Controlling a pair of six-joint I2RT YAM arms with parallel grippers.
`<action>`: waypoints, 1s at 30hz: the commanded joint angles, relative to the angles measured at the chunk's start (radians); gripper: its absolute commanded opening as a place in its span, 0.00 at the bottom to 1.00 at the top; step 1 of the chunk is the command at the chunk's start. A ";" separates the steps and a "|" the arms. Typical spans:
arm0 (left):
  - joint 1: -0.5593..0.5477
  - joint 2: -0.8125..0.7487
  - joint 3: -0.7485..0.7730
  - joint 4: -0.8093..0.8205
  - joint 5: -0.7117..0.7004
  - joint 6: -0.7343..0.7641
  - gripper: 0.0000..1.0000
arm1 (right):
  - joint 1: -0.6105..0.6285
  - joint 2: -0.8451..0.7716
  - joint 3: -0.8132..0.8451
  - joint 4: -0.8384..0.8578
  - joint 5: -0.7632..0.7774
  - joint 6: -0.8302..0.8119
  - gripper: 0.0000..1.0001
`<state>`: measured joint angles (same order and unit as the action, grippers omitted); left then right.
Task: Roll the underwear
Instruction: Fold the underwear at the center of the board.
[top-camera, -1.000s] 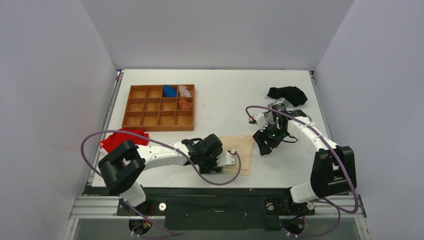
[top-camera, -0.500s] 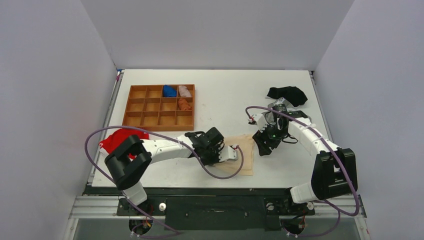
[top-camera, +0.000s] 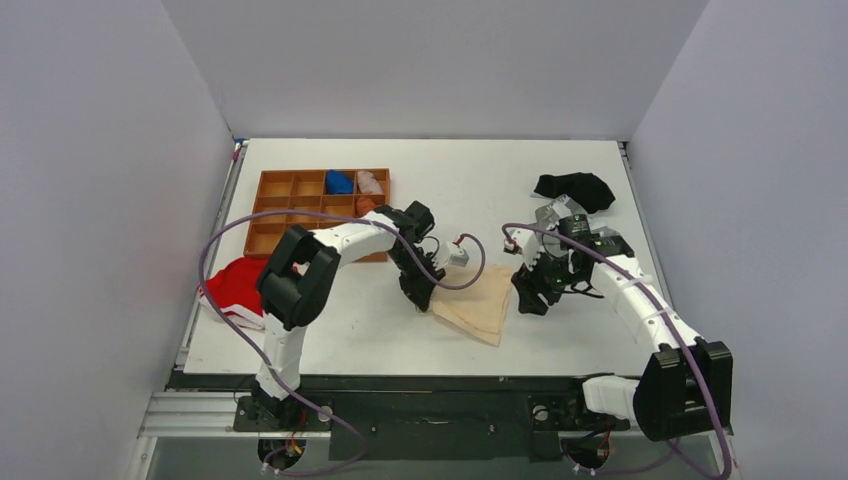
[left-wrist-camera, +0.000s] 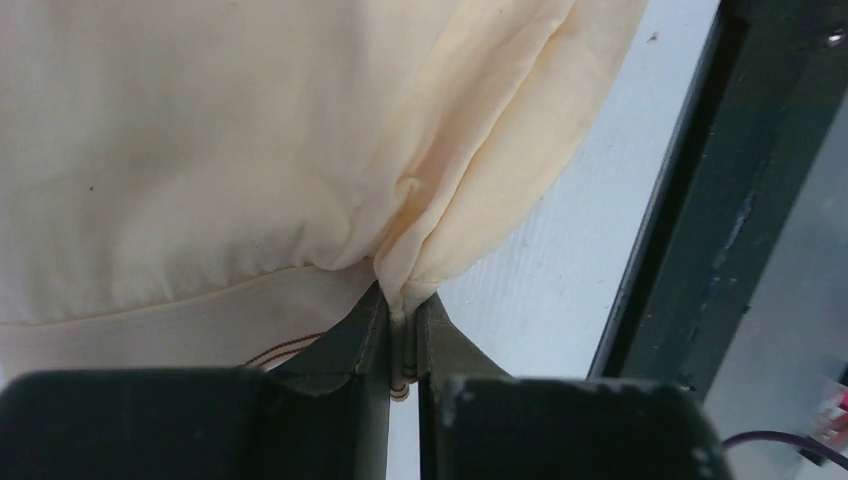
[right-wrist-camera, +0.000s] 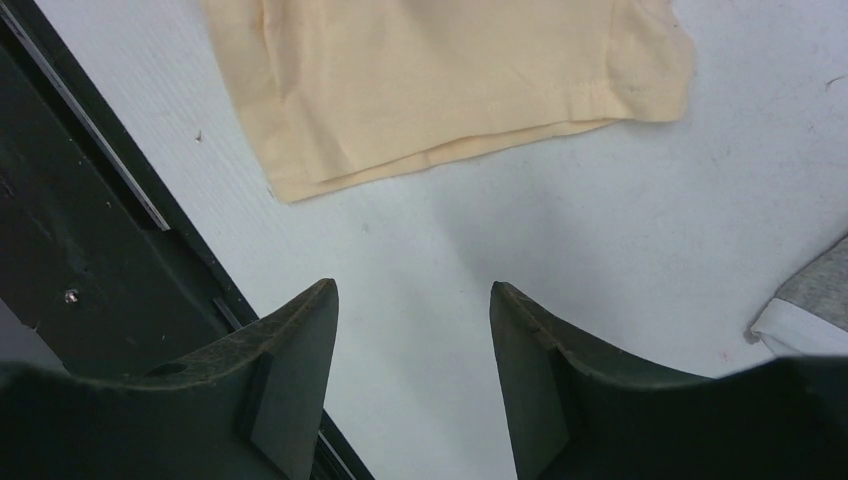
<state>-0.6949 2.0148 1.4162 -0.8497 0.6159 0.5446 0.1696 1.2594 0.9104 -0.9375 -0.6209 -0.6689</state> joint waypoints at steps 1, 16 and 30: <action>0.037 0.081 0.118 -0.195 0.183 0.052 0.00 | 0.025 -0.065 -0.041 0.007 -0.054 -0.053 0.54; 0.065 0.195 0.228 -0.300 0.269 0.050 0.00 | 0.423 -0.108 -0.171 0.231 0.215 0.054 0.54; 0.075 0.214 0.253 -0.318 0.286 0.040 0.00 | 0.590 -0.007 -0.184 0.285 0.355 0.082 0.54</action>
<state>-0.6262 2.2238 1.6390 -1.1446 0.8505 0.5720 0.7319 1.2369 0.7338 -0.6991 -0.3248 -0.6098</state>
